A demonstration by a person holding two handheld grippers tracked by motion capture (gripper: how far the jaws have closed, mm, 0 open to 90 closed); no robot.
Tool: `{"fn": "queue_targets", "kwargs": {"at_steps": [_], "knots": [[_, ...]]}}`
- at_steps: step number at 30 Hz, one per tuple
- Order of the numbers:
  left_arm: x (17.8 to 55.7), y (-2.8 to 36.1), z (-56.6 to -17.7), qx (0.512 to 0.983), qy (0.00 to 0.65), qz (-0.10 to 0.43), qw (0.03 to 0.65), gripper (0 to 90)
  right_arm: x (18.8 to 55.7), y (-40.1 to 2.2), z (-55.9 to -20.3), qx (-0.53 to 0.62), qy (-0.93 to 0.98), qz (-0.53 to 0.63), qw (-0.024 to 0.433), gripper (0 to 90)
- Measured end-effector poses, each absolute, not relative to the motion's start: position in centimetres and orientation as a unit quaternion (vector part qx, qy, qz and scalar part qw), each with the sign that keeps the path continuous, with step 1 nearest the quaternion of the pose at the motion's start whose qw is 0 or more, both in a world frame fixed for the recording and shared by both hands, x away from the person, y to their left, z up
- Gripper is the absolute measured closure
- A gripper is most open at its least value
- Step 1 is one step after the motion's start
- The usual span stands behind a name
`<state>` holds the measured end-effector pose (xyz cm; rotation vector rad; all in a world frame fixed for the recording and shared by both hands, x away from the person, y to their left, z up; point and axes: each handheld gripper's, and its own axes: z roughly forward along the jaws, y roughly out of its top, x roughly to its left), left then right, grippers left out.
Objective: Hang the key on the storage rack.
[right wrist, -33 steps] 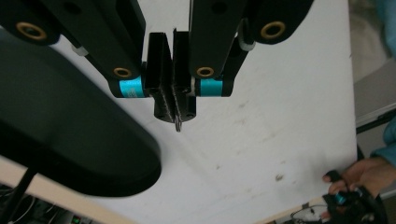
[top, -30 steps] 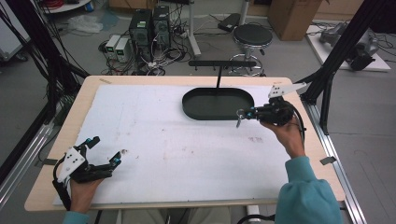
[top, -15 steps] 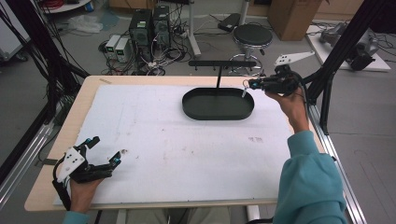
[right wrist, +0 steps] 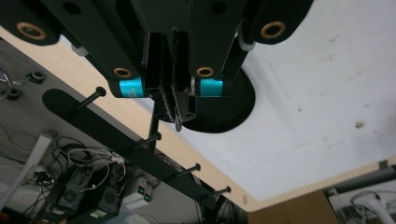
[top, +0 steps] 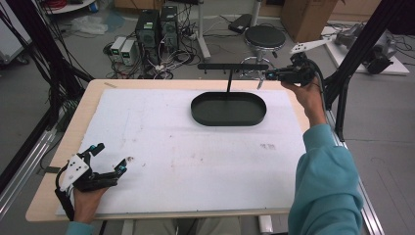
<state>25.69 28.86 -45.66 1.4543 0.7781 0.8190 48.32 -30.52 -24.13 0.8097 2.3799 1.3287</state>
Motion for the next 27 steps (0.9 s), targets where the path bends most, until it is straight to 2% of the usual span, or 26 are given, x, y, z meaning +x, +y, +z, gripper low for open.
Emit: {"fn": "queue_targets", "kwargs": {"at_steps": [27], "knots": [[25.7, 28.9, -45.7, 0.629, 0.336, 0.353, 0.606, 3.9, 51.6, -31.3, -26.3, 0.336, 0.818, 0.442, 0.149, 88.6]]}}
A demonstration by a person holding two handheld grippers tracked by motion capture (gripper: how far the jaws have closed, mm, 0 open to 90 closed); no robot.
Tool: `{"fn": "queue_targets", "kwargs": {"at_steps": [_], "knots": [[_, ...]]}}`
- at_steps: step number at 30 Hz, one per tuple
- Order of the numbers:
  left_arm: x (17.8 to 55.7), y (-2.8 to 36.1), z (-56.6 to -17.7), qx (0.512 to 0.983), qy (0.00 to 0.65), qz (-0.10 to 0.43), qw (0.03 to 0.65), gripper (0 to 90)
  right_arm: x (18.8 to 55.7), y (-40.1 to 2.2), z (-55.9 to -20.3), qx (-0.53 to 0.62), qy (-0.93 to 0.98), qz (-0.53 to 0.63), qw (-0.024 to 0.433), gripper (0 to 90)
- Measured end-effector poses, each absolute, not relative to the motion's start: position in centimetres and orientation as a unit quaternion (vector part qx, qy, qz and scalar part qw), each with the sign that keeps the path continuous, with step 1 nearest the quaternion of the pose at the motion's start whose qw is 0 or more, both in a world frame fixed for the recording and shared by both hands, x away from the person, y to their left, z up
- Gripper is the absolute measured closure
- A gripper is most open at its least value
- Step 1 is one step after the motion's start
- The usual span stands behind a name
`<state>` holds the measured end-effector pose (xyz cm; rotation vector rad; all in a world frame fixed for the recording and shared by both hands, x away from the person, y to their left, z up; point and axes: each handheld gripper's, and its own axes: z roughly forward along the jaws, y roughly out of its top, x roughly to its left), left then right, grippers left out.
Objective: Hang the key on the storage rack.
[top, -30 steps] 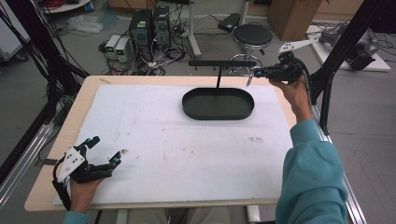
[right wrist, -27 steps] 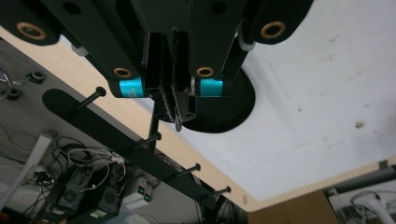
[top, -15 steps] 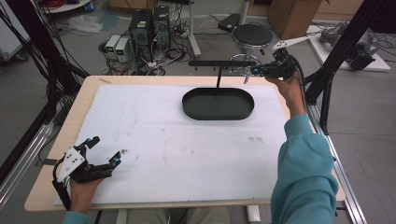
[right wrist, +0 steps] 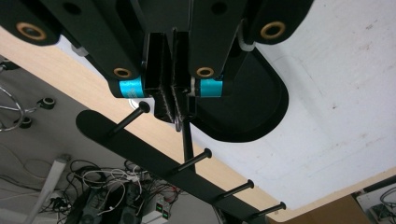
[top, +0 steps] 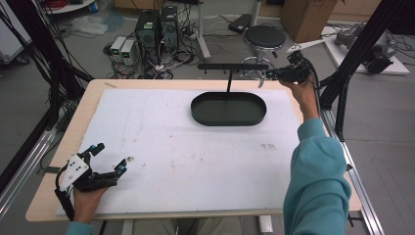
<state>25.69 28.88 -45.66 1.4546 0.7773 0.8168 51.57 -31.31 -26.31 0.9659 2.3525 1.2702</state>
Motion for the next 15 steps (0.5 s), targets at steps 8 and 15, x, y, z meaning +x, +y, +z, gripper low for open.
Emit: {"fn": "queue_targets", "kwargs": {"at_steps": [8, 15], "knots": [[25.69, 28.9, -45.66, 0.629, 0.336, 0.353, 0.605, 4.0, 52.2, -31.07, -26.84, 0.345, 0.818, 0.435, 0.151, 88.6], [25.7, 28.9, -45.65, 0.63, 0.336, 0.353, 0.605, 4.0, 52.6, -31.35, -27.11, 0.35, 0.815, 0.434, 0.159, 88.6]]}}
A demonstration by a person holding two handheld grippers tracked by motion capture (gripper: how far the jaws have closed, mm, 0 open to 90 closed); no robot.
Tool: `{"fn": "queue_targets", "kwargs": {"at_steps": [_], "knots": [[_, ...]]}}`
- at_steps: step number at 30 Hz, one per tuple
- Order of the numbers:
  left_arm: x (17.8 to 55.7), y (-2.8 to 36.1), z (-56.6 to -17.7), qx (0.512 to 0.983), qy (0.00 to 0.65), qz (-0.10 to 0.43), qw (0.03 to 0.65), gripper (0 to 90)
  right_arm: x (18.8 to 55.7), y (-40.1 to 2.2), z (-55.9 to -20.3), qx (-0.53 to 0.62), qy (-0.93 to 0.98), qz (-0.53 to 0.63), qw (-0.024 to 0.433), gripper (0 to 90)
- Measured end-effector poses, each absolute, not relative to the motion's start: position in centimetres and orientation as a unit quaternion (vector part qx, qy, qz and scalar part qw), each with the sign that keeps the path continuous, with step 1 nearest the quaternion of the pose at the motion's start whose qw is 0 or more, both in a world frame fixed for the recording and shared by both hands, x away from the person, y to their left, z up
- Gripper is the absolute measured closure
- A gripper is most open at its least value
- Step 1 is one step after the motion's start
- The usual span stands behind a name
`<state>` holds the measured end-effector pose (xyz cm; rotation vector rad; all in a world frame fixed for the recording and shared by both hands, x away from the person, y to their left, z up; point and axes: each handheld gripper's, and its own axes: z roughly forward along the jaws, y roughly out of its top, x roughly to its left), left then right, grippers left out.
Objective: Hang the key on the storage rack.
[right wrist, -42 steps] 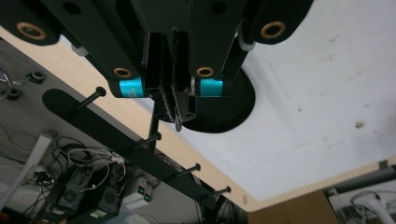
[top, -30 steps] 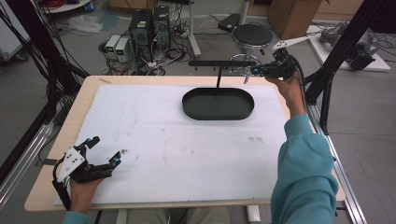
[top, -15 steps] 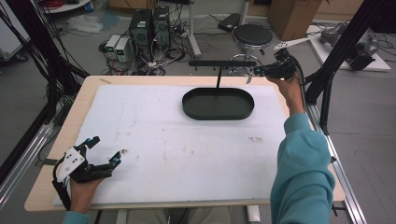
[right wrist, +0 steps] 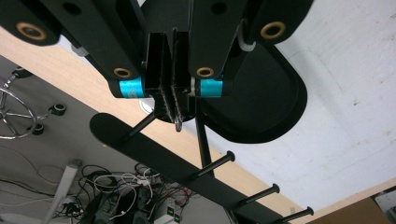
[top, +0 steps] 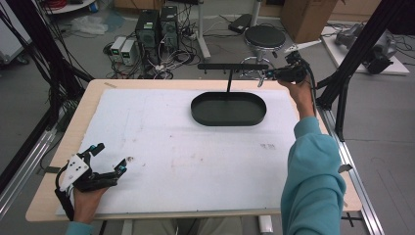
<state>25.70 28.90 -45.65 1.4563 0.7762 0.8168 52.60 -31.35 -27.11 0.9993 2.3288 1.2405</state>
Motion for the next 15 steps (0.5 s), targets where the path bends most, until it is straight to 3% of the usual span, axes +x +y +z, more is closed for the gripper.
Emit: {"fn": "queue_targets", "kwargs": {"at_steps": [15], "knots": [[25.7, 28.85, -45.66, 0.629, 0.337, 0.353, 0.605, 4.0, 53.4, -31.6, -27.83, 0.356, 0.813, 0.434, 0.156, 88.6]]}}
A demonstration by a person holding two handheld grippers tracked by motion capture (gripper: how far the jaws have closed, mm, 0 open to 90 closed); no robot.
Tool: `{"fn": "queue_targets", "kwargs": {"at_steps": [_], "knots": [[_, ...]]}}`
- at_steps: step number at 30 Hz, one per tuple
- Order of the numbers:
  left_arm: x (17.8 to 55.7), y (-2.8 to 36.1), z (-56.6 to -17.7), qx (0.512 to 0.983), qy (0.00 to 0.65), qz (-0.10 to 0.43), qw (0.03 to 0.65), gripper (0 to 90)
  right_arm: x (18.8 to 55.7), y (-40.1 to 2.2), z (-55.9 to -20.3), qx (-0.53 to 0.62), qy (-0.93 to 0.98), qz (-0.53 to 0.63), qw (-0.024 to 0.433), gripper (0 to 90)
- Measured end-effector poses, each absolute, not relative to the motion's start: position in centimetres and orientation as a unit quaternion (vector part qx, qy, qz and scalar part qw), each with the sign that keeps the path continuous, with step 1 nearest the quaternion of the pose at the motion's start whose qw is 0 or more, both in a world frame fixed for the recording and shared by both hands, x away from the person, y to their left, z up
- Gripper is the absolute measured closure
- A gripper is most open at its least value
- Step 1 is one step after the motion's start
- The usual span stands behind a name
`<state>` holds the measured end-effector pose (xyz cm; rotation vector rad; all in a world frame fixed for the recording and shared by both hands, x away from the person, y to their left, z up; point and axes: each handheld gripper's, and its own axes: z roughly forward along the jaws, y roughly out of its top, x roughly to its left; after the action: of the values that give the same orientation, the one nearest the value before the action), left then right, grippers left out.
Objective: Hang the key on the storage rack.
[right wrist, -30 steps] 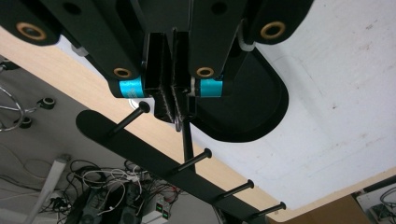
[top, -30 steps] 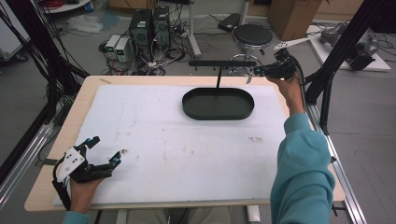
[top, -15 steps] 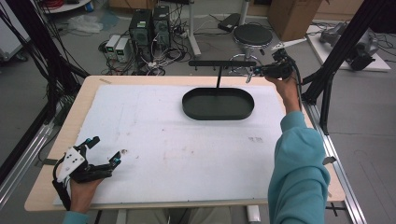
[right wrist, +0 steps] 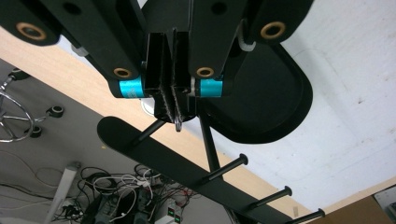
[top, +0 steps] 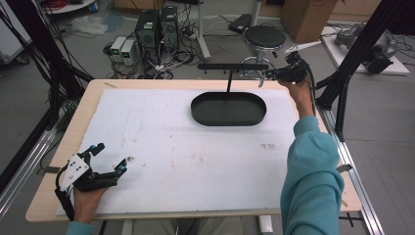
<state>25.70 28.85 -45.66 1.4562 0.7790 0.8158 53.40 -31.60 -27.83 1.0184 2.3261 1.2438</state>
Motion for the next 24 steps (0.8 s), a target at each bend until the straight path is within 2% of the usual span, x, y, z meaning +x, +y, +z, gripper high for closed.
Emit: {"fn": "queue_targets", "kwargs": {"at_steps": [24], "knots": [[25.74, 28.85, -45.64, 0.631, 0.337, 0.352, 0.604, 4.0, 54.38, -31.51, -28.53, 0.36, 0.808, 0.423, 0.197, 87.5]]}}
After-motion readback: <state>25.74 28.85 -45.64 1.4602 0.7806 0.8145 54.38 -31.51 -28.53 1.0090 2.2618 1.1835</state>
